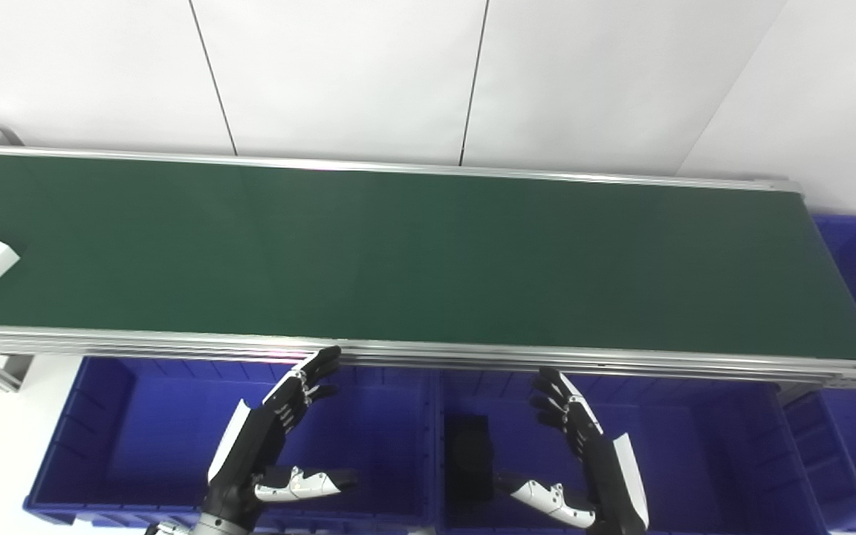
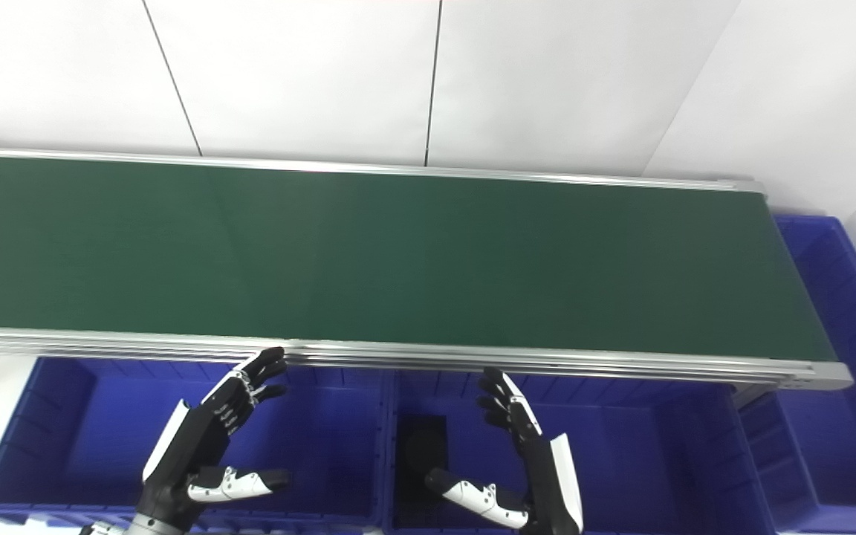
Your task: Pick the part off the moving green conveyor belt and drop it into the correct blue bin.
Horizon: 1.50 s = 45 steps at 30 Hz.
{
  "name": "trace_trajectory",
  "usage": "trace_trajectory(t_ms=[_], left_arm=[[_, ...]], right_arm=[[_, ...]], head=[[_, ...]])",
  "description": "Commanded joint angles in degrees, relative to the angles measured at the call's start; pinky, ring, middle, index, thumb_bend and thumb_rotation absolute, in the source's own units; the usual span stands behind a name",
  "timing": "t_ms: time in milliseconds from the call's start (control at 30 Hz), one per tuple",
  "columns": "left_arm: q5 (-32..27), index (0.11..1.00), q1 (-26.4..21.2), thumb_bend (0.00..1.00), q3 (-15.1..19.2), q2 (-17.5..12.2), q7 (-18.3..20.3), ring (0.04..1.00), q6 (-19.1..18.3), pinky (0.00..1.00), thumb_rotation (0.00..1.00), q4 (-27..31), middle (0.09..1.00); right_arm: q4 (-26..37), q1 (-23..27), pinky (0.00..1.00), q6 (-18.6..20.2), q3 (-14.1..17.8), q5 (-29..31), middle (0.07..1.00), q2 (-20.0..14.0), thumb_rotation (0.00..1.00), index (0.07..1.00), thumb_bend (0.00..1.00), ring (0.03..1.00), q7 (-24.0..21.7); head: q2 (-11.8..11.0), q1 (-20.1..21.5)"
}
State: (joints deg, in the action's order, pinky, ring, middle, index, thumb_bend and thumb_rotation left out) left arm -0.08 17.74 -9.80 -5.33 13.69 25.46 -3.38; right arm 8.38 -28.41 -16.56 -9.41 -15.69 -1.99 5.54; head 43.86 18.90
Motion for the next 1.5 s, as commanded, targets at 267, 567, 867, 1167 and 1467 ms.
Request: trace_trajectory(t_ms=[267, 567, 867, 1167, 1467], left_arm=[[-0.9, 0.873, -0.8, 0.85, 0.2, 0.0, 0.3, 0.908, 1.5, 0.83, 0.32, 0.3, 0.928], [2.0, 0.866, -0.9, 0.87, -1.4, 0.0, -1.8, 0.893, 1.5, 0.82, 0.32, -0.2, 0.910], [5.8, 0.827, -1.2, 0.91, -7.0, -0.6, -8.0, 0.858, 1.5, 0.77, 0.32, -1.5, 0.877], [6.6, 0.791, -2.2, 0.98, -11.3, -1.5, -13.4, 0.815, 1.5, 0.73, 0.28, -3.0, 0.844], [6.6, 0.787, -3.0, 0.99, -14.0, -2.8, -16.6, 0.806, 1.5, 0.71, 0.27, -4.1, 0.841]], right_arm=[[0.8, 0.2, 0.78, -3.2, 0.2, -0.8, 0.865, 0.7, 0.50, 0.903, 0.92, 0.824, 0.9], [0.1, 0.0, 0.78, -4.1, 1.2, 0.4, 0.868, -0.2, 0.50, 0.897, 0.93, 0.825, 0.5], [-1.3, -1.1, 0.82, -6.8, 2.9, 6.1, 0.888, -3.5, 0.46, 0.916, 0.91, 0.850, -1.2], [-3.2, -1.3, 0.93, -6.9, 4.2, 10.0, 0.932, -4.3, 0.38, 0.969, 0.84, 0.926, -3.0], [-3.6, -1.4, 0.94, -7.3, 4.6, 9.5, 0.930, -4.1, 0.34, 0.970, 0.81, 0.932, -3.2]], head=[[-0.7, -0.6], [-3.3, -8.6], [-9.4, -24.3], [-12.9, -28.6], [-14.8, -27.9]])
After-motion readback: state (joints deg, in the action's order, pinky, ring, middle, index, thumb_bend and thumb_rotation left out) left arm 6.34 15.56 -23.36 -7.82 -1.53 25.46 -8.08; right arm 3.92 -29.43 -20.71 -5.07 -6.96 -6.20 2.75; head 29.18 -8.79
